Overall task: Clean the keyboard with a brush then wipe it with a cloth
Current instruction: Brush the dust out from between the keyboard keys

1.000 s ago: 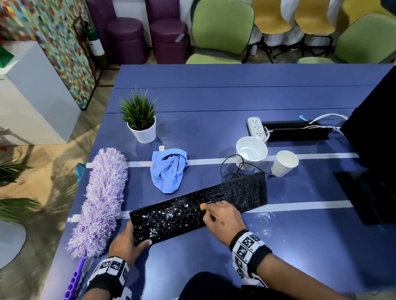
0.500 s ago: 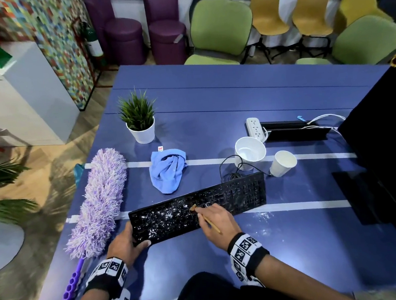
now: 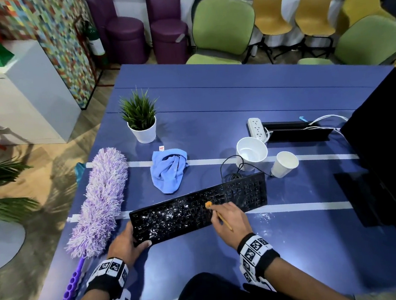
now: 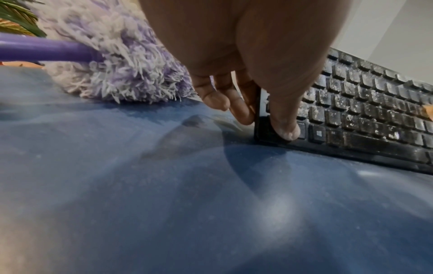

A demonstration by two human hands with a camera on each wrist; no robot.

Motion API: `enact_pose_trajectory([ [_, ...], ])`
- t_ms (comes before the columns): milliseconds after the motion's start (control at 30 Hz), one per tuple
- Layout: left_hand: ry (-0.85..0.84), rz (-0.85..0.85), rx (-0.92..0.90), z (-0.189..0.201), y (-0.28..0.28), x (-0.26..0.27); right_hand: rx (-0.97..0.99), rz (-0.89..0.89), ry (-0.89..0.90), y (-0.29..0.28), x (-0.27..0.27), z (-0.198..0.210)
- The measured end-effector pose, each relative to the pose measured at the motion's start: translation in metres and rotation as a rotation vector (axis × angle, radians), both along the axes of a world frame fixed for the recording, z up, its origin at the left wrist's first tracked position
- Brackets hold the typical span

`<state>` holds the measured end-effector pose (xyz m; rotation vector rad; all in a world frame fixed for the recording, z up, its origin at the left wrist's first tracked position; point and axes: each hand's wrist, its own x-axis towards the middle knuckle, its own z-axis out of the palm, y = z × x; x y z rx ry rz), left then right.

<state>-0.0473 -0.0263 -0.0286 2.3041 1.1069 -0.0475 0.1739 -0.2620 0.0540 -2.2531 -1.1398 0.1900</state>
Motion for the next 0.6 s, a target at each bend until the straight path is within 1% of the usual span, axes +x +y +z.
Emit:
enact_pose_trajectory([
  [67,0.000,-0.003,0.003,0.001,0.000,0.000,-0.038,0.060,-0.024,-0.004,-0.002,-0.001],
  [200,-0.004,-0.009,0.006,0.002,-0.001,0.000,0.019,0.040,-0.010,-0.007,0.003,-0.006],
  [267,0.003,-0.002,0.004,0.003,-0.001,-0.001,-0.037,0.065,-0.008,-0.008,0.005,-0.005],
  [333,0.013,-0.004,0.002,0.004,-0.001,-0.001,-0.043,-0.004,-0.019,-0.012,0.009,-0.002],
  [433,0.004,0.001,0.000,0.005,-0.002,0.001,-0.024,-0.209,0.001,-0.019,0.017,0.000],
  [467,-0.002,0.002,0.002,0.006,-0.003,0.001,-0.014,-0.225,0.010,-0.018,0.017,0.000],
  [500,-0.004,-0.001,0.006,0.006,-0.003,0.000,-0.009,-0.186,0.023,-0.016,0.015,-0.001],
  [567,0.004,-0.003,0.009,0.007,-0.004,0.000,-0.021,-0.019,0.065,-0.011,0.005,-0.002],
  [600,0.004,0.000,0.010,0.007,-0.004,0.000,-0.039,0.037,0.082,-0.009,0.002,-0.002],
])
